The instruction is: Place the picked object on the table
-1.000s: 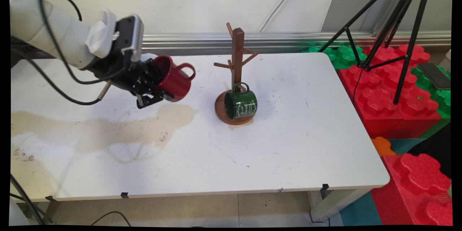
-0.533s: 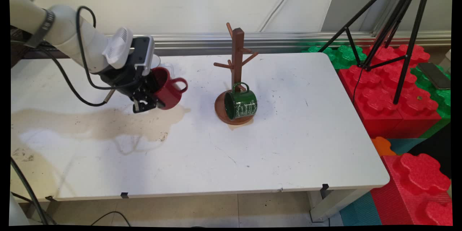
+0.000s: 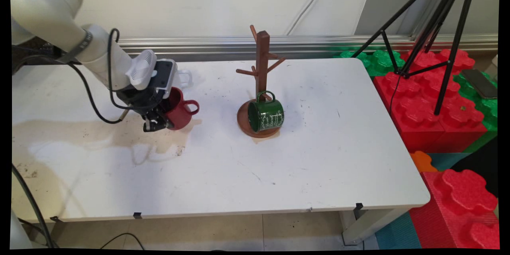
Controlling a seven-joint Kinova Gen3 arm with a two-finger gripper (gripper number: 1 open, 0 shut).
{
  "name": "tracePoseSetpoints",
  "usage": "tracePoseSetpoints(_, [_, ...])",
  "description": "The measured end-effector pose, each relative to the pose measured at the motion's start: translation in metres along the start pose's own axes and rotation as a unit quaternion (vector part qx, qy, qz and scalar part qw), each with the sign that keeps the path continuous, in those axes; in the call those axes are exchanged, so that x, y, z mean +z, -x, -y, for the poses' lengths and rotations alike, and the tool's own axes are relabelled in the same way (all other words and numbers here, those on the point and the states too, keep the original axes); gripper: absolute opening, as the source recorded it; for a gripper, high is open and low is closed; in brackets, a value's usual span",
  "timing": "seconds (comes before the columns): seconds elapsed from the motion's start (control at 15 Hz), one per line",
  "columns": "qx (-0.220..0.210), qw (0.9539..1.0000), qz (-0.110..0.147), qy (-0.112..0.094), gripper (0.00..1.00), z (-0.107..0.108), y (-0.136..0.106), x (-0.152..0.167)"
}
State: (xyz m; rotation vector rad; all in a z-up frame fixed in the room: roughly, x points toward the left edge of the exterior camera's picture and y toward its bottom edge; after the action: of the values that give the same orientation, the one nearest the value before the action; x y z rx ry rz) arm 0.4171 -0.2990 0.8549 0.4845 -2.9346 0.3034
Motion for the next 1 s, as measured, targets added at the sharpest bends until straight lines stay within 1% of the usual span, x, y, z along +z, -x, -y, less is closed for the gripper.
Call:
tracePoseSetpoints(0.47, [0.006, 0.9992, 0.036, 0.015, 0.0, 0.012, 0.006, 0.035])
tracePoseSetpoints(0.8, [0.009, 0.9984, 0.052, 0.021, 0.0, 0.016, 0.009, 0.05])
tracePoseSetpoints(0.87, [0.009, 0.9984, 0.053, 0.021, 1.0, 0.016, 0.009, 0.051])
tracePoseSetpoints(1.0, [0.011, 0.9982, 0.055, 0.023, 1.0, 0.018, 0.008, 0.055])
